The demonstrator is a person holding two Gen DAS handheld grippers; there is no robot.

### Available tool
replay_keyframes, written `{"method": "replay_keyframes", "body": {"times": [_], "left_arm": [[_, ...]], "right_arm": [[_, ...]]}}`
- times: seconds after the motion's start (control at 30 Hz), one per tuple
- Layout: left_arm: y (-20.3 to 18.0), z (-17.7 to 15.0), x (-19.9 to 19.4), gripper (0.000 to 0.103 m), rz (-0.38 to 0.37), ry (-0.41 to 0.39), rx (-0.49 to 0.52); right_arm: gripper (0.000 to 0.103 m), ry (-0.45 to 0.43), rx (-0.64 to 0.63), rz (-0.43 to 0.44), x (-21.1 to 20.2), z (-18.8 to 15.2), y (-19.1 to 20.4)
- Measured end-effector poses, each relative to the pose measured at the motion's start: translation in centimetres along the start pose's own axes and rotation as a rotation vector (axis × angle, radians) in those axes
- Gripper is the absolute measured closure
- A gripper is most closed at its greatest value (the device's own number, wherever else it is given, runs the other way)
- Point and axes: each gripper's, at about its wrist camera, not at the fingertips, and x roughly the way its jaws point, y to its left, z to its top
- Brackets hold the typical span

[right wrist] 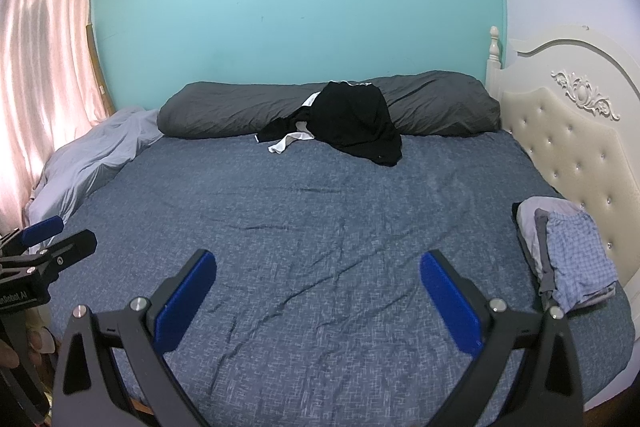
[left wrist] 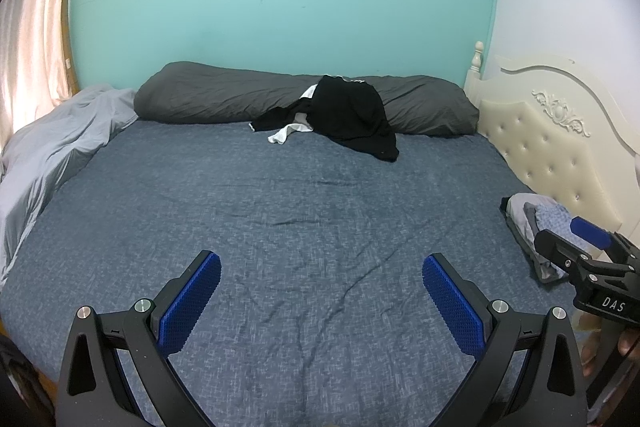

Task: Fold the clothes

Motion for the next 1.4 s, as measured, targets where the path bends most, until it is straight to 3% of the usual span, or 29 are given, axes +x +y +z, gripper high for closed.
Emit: {"method": "replay_keyframes", "body": {"times": [0.47, 0.73, 0.93, 1.4], "left_arm": [[-0.1, 0.4, 4.4, 0.000, 0.015, 0.041, -0.004], [0.8, 1.4, 10.2, 0.000, 0.020, 0.079, -0.033], [1.4, 3.1, 17.3, 0.000, 0.007, 0.087, -0.059], [3.7, 6.7, 35.2, 0.000, -0.033, 0.118, -0.126]], "right_arm": [[0.000, 0.022, 0.018, -0.001, 3.1, 0.3, -1.3], [0.000, 0.038, 0.052, -0.001, 7.9, 1.4, -3.6], [0.000, 0.045, 0.050, -0.007, 14.4, 3.3, -6.1], [0.000, 0.138, 0.004, 0.028, 35.4, 7.1, -12.5]]}}
